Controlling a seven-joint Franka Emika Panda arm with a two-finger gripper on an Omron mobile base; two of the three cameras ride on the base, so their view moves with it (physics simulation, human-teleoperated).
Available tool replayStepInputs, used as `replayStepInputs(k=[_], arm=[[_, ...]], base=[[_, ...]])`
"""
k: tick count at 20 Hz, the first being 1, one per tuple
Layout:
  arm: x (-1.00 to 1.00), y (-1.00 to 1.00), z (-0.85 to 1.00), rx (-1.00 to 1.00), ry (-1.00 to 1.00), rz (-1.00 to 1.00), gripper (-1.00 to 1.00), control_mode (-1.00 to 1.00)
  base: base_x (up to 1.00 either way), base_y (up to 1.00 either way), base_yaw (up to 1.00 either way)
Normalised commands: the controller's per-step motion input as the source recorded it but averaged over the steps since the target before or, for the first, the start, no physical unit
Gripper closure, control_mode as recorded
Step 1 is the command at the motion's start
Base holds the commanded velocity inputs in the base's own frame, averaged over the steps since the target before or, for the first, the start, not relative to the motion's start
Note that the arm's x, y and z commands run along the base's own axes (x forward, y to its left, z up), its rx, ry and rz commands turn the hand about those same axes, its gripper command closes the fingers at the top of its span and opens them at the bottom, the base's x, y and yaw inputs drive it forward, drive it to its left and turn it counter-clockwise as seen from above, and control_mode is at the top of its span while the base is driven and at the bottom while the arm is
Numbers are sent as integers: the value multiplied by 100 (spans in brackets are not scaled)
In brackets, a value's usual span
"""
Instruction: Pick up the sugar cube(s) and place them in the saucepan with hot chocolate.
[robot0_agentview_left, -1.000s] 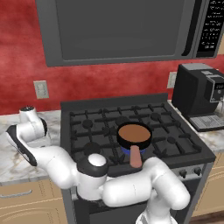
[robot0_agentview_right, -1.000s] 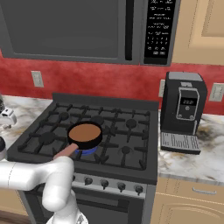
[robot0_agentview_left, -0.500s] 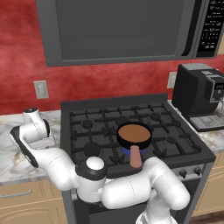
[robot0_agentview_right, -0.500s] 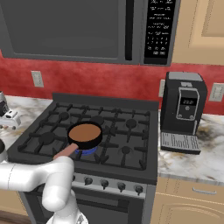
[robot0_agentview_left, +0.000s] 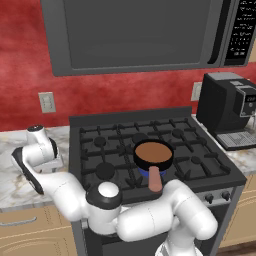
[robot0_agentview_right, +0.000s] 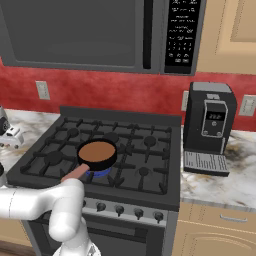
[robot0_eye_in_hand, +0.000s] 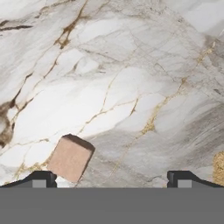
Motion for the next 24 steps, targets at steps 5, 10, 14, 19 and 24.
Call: replayStepInputs(k=[5,10,14,19,24], arm=[[0,5,0,0,0,0,-100,-100],[0,5,0,0,0,0,-100,-100],[1,0,0,0,0,0,-100,-100],[1,6,0,0,-2,2,-100,-100],[4,3,0,0,0,13,-100,-100]], base=[[0,0,0],[0,0,0],[0,0,0],[0,0,0],[0,0,0]])
